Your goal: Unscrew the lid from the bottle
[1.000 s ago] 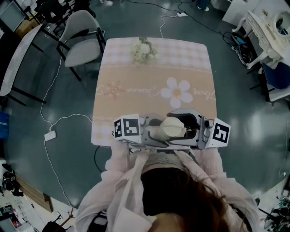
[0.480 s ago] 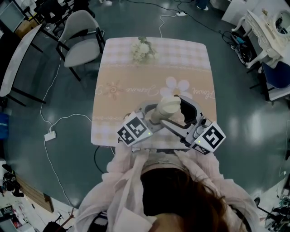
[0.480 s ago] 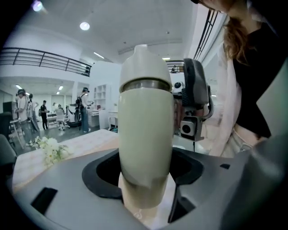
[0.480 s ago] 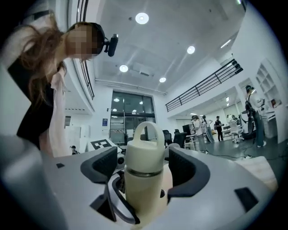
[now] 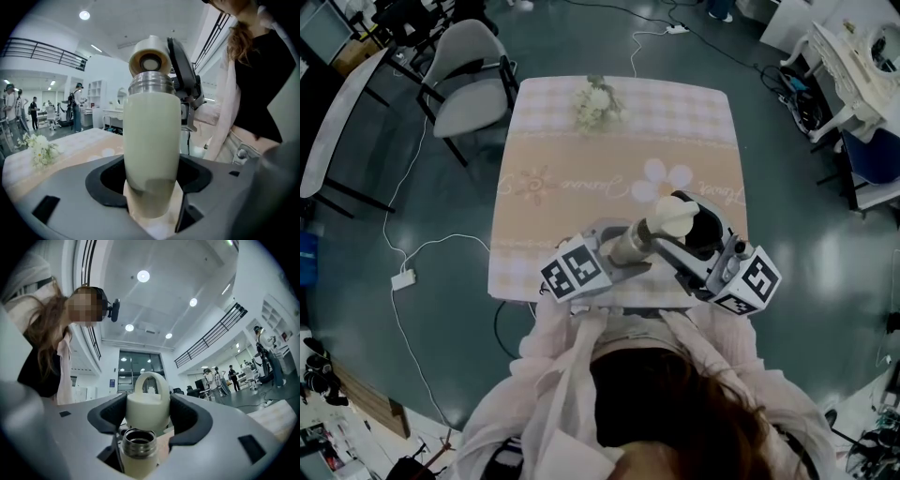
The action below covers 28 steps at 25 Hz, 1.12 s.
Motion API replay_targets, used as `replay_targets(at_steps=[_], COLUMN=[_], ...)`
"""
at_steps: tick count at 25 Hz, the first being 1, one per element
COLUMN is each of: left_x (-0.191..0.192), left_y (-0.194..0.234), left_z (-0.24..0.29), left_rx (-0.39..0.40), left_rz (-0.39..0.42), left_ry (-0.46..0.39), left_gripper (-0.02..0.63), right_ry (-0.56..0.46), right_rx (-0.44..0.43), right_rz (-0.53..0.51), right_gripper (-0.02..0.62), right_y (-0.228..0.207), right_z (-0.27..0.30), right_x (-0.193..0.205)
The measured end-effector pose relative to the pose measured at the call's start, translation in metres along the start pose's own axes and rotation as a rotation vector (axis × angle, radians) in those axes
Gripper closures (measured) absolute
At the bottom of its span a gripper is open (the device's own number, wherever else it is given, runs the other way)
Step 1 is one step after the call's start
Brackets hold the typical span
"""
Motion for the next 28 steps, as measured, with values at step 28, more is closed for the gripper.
replay_targets(at_steps=[28], left_x=[-0.019], left_y=[0.031], left_z=[-0.044], left_rx=[-0.353], left_rz=[0.064], left_ry=[-0.193], left_gripper=[0.293], right_ry=[0.266], right_rx=[0.51], right_rz=[-0.107], right_gripper=[0.291], right_y=[-0.077], right_z=[-0.043], right_x=[0.062])
Point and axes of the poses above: the fingertips, and each gripper's own axes: z forward along the fingers, y to its left, x out of its underside, the point moved 4 cm from there along -z, backward along the fingers, and after that the axes turned 14 degrees about x, right-handed, at the moved point
